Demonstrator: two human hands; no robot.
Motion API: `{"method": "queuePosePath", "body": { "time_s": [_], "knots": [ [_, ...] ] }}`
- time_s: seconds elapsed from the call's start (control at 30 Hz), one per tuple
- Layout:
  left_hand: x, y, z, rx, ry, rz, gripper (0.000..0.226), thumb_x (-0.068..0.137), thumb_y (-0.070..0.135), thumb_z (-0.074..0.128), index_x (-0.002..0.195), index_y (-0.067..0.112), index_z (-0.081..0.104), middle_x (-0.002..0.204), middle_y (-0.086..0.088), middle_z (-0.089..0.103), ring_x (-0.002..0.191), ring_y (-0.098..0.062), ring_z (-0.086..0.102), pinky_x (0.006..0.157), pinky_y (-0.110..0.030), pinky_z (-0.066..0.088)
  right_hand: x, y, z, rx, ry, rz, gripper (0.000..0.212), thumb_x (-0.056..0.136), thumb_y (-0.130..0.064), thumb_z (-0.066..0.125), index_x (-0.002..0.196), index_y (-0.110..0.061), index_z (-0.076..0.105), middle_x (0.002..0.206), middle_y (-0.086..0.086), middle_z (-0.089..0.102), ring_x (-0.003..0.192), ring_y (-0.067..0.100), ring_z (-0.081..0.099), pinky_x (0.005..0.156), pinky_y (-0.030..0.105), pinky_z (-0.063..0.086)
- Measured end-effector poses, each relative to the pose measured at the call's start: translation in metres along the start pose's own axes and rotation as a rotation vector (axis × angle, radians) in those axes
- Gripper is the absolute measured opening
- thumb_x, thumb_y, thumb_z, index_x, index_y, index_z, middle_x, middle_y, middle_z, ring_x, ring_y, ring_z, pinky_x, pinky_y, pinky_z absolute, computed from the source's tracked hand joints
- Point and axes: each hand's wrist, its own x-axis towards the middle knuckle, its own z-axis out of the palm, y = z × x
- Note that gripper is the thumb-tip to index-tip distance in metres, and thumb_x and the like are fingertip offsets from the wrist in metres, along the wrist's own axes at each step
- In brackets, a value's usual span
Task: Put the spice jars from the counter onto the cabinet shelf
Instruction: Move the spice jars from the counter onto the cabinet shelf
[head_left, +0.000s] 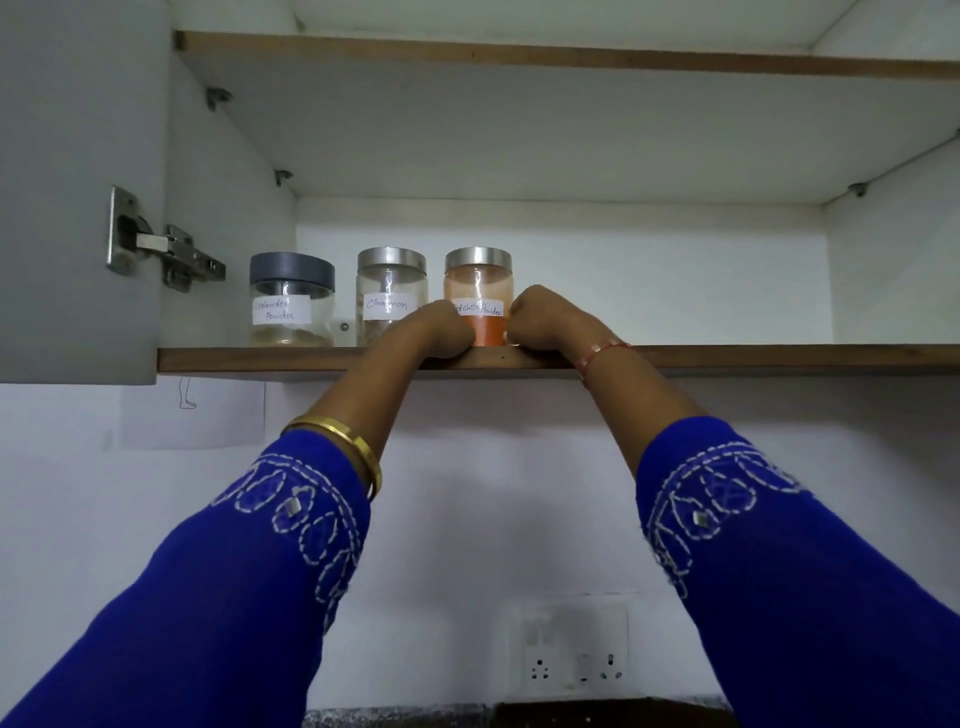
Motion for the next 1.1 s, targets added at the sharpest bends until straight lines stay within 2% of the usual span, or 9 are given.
{"method": "queuePosePath", "body": {
  "time_s": [0.2, 0.3, 0.37, 0.57, 0.67, 0.83, 0.9, 0.97, 1.1],
  "knots": [
    [-0.005, 0.002, -0.003, 0.035, -0.063, -0.013, 0.035, 0.094, 0.009, 0.037, 0.126, 0.001, 0.048, 0.131, -0.019, 0.050, 0.119, -0.031, 0.048, 0.098, -0.036, 0.037, -0.008, -0.008, 0.002, -0.004, -0.035, 0.016, 0.031, 0.089, -0.004, 0.042, 0.059, -0.011, 0.037, 0.069, 0.008, 0.043, 0.085, 0.025, 0.044, 0.050, 0.021, 0.029],
    [-0.003, 0.001, -0.004, 0.053, -0.078, -0.030, 0.034, 0.094, 0.010, 0.037, 0.125, 0.001, 0.048, 0.130, -0.019, 0.051, 0.117, -0.031, 0.048, 0.097, -0.037, 0.038, -0.008, -0.012, 0.003, -0.008, -0.062, 0.009, 0.019, 0.091, -0.007, 0.042, 0.091, 0.003, 0.058, 0.092, 0.015, 0.052, 0.087, 0.025, 0.046, 0.066, 0.027, 0.037],
    [-0.002, -0.002, -0.007, 0.067, -0.090, -0.050, 0.035, 0.093, 0.010, 0.036, 0.125, 0.002, 0.047, 0.129, -0.019, 0.051, 0.110, -0.030, 0.050, 0.096, -0.037, 0.038, -0.006, -0.014, 0.006, -0.021, -0.068, 0.012, 0.029, 0.091, -0.010, 0.042, 0.112, 0.003, 0.056, 0.108, 0.020, 0.057, 0.088, 0.025, 0.047, 0.075, 0.031, 0.036],
    [0.002, -0.009, -0.010, 0.100, -0.093, -0.065, 0.033, 0.094, 0.011, 0.034, 0.123, 0.003, 0.048, 0.127, -0.018, 0.052, 0.095, -0.023, 0.044, 0.082, -0.032, 0.034, 0.002, -0.019, 0.013, -0.080, -0.116, -0.002, 0.031, 0.093, -0.014, 0.040, 0.118, 0.000, 0.054, 0.121, 0.017, 0.057, 0.089, 0.024, 0.047, 0.078, 0.030, 0.036],
    [0.002, -0.006, -0.010, 0.093, -0.054, -0.038, 0.031, 0.094, 0.010, 0.034, 0.121, 0.001, 0.049, 0.126, -0.019, 0.052, 0.093, -0.023, 0.043, 0.081, -0.032, 0.034, 0.003, -0.019, 0.011, -0.078, -0.094, -0.012, 0.029, 0.094, -0.014, 0.039, 0.115, 0.000, 0.054, 0.108, 0.016, 0.055, 0.089, 0.024, 0.046, 0.078, 0.030, 0.035],
    [0.000, -0.014, -0.007, 0.022, 0.062, 0.009, 0.027, 0.089, 0.007, 0.039, 0.109, -0.001, 0.055, 0.121, -0.022, 0.057, 0.096, -0.029, 0.052, 0.081, -0.035, 0.040, -0.007, -0.016, 0.014, 0.003, -0.011, 0.001, 0.024, 0.089, -0.011, 0.042, 0.065, -0.010, 0.046, 0.077, 0.007, 0.051, 0.088, 0.028, 0.049, 0.071, 0.030, 0.036],
    [-0.008, -0.017, -0.004, -0.033, 0.160, 0.054, 0.033, 0.088, 0.007, 0.039, 0.117, 0.004, 0.054, 0.128, -0.021, 0.055, 0.109, -0.032, 0.053, 0.090, -0.037, 0.042, -0.018, -0.015, 0.015, -0.021, 0.064, -0.028, 0.023, 0.089, -0.014, 0.041, 0.093, -0.005, 0.062, 0.103, 0.012, 0.062, 0.103, 0.032, 0.055, 0.082, 0.032, 0.040],
    [-0.025, -0.019, 0.000, -0.063, 0.290, 0.097, 0.045, 0.091, 0.009, 0.037, 0.135, 0.012, 0.045, 0.138, -0.014, 0.049, 0.125, -0.030, 0.046, 0.102, -0.038, 0.037, -0.034, -0.012, 0.017, -0.056, 0.172, -0.078, 0.036, 0.091, -0.014, 0.040, 0.123, -0.008, 0.058, 0.128, 0.011, 0.058, 0.117, 0.031, 0.053, 0.093, 0.034, 0.042],
    [-0.064, -0.029, 0.015, -0.224, 0.438, 0.259, 0.045, 0.092, 0.004, 0.036, 0.135, 0.013, 0.047, 0.136, -0.011, 0.054, 0.124, -0.027, 0.049, 0.102, -0.032, 0.039, -0.075, -0.001, 0.025, -0.016, 0.340, -0.208, 0.035, 0.094, -0.008, 0.041, 0.126, -0.002, 0.055, 0.127, 0.018, 0.059, 0.119, 0.032, 0.051, 0.098, 0.037, 0.041]
  ]
}}
